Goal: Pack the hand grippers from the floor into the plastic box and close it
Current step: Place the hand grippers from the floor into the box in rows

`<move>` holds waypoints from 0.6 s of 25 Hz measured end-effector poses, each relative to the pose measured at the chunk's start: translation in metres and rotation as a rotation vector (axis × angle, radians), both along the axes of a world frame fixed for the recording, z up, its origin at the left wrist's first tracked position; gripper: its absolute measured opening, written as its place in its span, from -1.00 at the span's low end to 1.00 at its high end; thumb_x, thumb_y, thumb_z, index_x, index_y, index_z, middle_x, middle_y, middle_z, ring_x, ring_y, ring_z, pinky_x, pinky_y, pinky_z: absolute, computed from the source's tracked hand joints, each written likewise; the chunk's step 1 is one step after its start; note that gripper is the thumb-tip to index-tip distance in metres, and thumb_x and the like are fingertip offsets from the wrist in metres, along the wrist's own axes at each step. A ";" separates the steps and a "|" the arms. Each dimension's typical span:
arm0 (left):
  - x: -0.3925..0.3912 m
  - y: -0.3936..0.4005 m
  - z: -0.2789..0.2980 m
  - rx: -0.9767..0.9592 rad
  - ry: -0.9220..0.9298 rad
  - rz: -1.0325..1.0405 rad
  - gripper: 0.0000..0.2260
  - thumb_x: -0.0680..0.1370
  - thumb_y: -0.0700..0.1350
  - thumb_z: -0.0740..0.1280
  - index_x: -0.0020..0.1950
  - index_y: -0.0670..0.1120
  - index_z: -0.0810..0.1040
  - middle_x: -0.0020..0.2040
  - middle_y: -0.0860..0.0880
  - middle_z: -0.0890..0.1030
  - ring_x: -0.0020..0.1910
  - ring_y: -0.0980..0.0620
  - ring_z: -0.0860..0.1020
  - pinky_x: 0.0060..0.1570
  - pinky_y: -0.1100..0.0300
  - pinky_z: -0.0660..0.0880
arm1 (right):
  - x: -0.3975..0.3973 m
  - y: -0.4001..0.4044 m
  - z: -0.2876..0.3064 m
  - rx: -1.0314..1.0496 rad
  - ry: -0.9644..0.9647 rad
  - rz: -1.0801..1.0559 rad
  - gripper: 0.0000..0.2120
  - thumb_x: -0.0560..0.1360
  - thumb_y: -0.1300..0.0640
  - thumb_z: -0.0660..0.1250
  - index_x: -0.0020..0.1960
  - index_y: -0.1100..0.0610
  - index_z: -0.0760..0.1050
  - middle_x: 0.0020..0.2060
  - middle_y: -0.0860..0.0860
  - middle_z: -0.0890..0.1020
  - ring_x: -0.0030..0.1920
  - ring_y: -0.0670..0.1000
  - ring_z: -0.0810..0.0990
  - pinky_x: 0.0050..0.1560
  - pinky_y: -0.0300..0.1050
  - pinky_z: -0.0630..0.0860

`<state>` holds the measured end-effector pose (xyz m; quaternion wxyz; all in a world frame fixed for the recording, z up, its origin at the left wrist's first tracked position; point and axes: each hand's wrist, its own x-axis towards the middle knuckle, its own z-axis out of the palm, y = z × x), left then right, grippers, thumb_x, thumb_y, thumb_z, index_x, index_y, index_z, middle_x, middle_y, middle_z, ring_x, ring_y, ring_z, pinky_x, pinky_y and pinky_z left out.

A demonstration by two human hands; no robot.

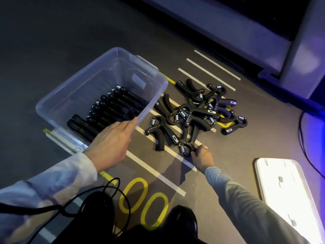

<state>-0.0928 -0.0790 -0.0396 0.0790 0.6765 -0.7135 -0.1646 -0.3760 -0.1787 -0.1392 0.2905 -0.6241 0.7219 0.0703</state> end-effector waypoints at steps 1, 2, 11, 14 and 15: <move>0.000 0.000 0.000 0.006 0.011 0.005 -0.40 0.48 -0.27 0.32 0.48 -0.19 0.17 0.31 -0.16 0.45 0.18 -0.16 0.46 0.20 -0.01 0.41 | 0.002 -0.001 -0.003 -0.002 -0.012 -0.028 -0.69 0.56 0.14 0.21 0.20 0.34 0.37 0.19 0.28 0.49 0.18 0.28 0.49 0.13 -0.01 0.42; 0.001 0.001 0.000 0.008 0.020 0.007 -0.37 0.47 -0.30 0.31 0.49 -0.17 0.13 0.33 -0.14 0.43 0.19 -0.14 0.45 0.20 0.02 0.41 | 0.005 -0.003 -0.006 -0.009 -0.024 -0.047 -0.68 0.55 0.12 0.23 0.19 0.34 0.38 0.18 0.28 0.50 0.17 0.26 0.50 0.11 -0.03 0.42; 0.004 0.002 -0.001 0.031 0.035 0.009 -0.29 0.49 -0.31 0.26 0.52 -0.08 -0.05 0.44 -0.02 0.28 0.22 -0.04 0.40 0.15 0.16 0.39 | 0.014 -0.017 -0.005 0.026 -0.015 -0.162 -0.70 0.47 0.13 0.32 0.10 0.32 0.53 0.01 0.21 0.63 0.06 0.22 0.60 0.10 -0.01 0.53; 0.003 0.002 0.000 0.034 0.042 0.021 -0.29 0.49 -0.32 0.25 0.52 -0.06 -0.07 0.44 -0.02 0.29 0.24 -0.05 0.39 0.16 0.16 0.39 | -0.002 -0.011 0.002 0.038 -0.029 -0.176 -0.75 0.43 0.15 0.32 -0.01 0.33 0.56 -0.08 0.24 0.65 -0.04 0.22 0.63 -0.04 -0.03 0.57; 0.002 0.003 0.000 0.041 0.047 0.030 -0.29 0.49 -0.32 0.25 0.52 -0.06 -0.07 0.43 -0.02 0.29 0.24 -0.05 0.39 0.16 0.15 0.41 | -0.009 -0.008 0.005 0.018 -0.028 -0.170 -0.80 0.42 0.17 0.32 -0.08 0.31 0.55 -0.12 0.24 0.66 -0.08 0.21 0.64 -0.09 -0.06 0.56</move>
